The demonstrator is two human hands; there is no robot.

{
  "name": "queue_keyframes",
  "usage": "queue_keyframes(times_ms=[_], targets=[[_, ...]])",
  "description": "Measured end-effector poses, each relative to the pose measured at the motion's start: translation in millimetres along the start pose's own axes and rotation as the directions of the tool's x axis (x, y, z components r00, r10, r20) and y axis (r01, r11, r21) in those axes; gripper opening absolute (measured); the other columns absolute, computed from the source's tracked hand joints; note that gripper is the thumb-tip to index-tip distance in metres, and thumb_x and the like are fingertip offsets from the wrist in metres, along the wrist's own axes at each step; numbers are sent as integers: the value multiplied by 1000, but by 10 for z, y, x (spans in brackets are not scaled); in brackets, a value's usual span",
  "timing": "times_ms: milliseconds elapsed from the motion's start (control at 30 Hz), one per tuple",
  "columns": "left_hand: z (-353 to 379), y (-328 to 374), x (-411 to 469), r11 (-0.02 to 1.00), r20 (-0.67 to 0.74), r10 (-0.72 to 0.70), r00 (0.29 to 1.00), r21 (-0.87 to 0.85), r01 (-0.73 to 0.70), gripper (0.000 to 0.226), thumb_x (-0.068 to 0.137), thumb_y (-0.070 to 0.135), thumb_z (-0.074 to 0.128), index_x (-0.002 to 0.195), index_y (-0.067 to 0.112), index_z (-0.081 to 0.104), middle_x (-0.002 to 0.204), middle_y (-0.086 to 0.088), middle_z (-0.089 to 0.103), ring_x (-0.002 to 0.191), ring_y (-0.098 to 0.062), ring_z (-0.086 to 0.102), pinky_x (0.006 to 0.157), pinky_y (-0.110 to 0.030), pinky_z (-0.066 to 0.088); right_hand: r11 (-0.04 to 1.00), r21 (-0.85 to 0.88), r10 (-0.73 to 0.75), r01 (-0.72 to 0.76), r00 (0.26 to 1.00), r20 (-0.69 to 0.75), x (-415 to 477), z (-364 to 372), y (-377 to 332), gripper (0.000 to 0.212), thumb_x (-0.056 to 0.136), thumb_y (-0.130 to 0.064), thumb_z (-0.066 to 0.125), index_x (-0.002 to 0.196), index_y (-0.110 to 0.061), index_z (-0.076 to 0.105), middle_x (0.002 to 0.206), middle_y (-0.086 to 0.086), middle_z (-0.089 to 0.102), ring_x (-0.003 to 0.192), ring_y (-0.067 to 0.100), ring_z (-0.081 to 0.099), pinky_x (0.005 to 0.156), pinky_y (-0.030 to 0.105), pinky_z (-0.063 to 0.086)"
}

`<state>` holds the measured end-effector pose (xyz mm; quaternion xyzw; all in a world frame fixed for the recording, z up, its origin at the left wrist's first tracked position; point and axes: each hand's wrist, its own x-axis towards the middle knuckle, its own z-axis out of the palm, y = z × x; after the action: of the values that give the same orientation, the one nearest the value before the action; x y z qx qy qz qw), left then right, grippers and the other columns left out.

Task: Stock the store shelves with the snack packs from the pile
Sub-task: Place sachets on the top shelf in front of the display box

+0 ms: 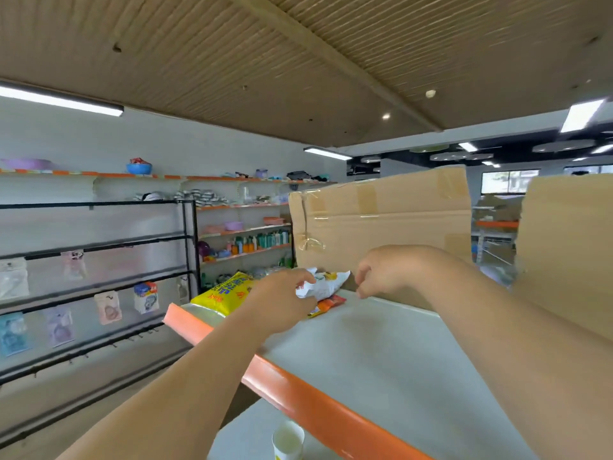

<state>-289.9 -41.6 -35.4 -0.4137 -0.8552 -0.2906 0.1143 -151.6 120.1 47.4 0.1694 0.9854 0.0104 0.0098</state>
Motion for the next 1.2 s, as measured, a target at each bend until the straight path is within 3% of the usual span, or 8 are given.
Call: queue_keyframes(times_ms=[233, 367, 467, 633, 800, 933, 1100, 1200], targets=[[172, -242, 810, 967, 226, 140, 964, 178, -182, 43, 80, 61, 52, 114, 35, 60, 114, 8, 65, 105, -18, 59, 76, -30, 43, 989, 11, 146, -147, 988, 41, 316, -7, -117, 39, 96, -45, 60, 129, -26, 62, 127, -4, 61, 117, 20, 56, 94, 33, 45], [338, -239, 858, 889, 229, 324, 918, 260, -378, 45, 77, 47, 54, 121, 53, 48, 107, 14, 67, 106, -20, 59, 83, -31, 48, 977, 60, 201, -203, 979, 37, 456, 210, -105, 16, 93, -43, 62, 106, -34, 64, 99, -10, 61, 86, 13, 57, 69, 28, 42], [369, -197, 778, 881, 265, 470, 842, -89, -464, 50, 74, 26, 61, 118, 49, 61, 104, 20, 69, 94, -3, 60, 77, -24, 49, 967, 49, 251, -249, 967, -38, 451, 307, -32, 9, 88, -41, 65, 95, -36, 62, 90, -10, 58, 82, 14, 54, 63, 28, 41], [436, -238, 791, 837, 329, 532, 781, -344, -425, 47, 80, 16, 60, 111, 51, 64, 92, 22, 68, 81, -3, 63, 62, -20, 49, 955, 166, 258, -247, 965, -46, 311, 361, 60, 67, 80, -51, 76, 140, -41, 48, 131, -17, 54, 117, 11, 54, 88, 28, 46], [420, -380, 839, 888, 444, 456, 771, -280, -365, 64, 76, 45, 76, 128, 61, 45, 114, 21, 63, 99, -4, 61, 79, -25, 53, 960, 139, 215, -244, 957, 194, 403, 544, 115, 50, 79, -39, 80, 121, -38, 54, 96, -12, 65, 72, 4, 60, 56, 20, 46], [394, -370, 795, 904, 507, 427, 749, -227, -361, 87, 75, 50, 81, 145, 56, 29, 113, 17, 59, 97, -2, 59, 79, -25, 53, 963, 59, 244, -262, 946, 211, 416, 498, 168, 50, 80, -25, 77, 122, -33, 53, 107, -1, 68, 90, 15, 63, 75, 31, 51], [383, -357, 786, 916, 529, 399, 749, -188, -355, 94, 69, 55, 82, 148, 51, 30, 106, 13, 56, 93, -8, 60, 73, -29, 51, 917, -119, 399, -381, 872, 284, 279, 459, 353, 95, 76, -33, 79, 149, -56, 23, 133, -18, 54, 114, 15, 57, 95, 37, 52], [384, -359, 787, 926, 534, 373, 758, -165, -340, 89, 67, 58, 81, 144, 50, 37, 110, 13, 52, 99, -11, 58, 72, -27, 45, 920, -5, 374, -391, 876, 306, 223, 414, 402, 93, 78, -43, 80, 150, -55, 23, 140, -24, 48, 124, 11, 52, 105, 36, 47]])
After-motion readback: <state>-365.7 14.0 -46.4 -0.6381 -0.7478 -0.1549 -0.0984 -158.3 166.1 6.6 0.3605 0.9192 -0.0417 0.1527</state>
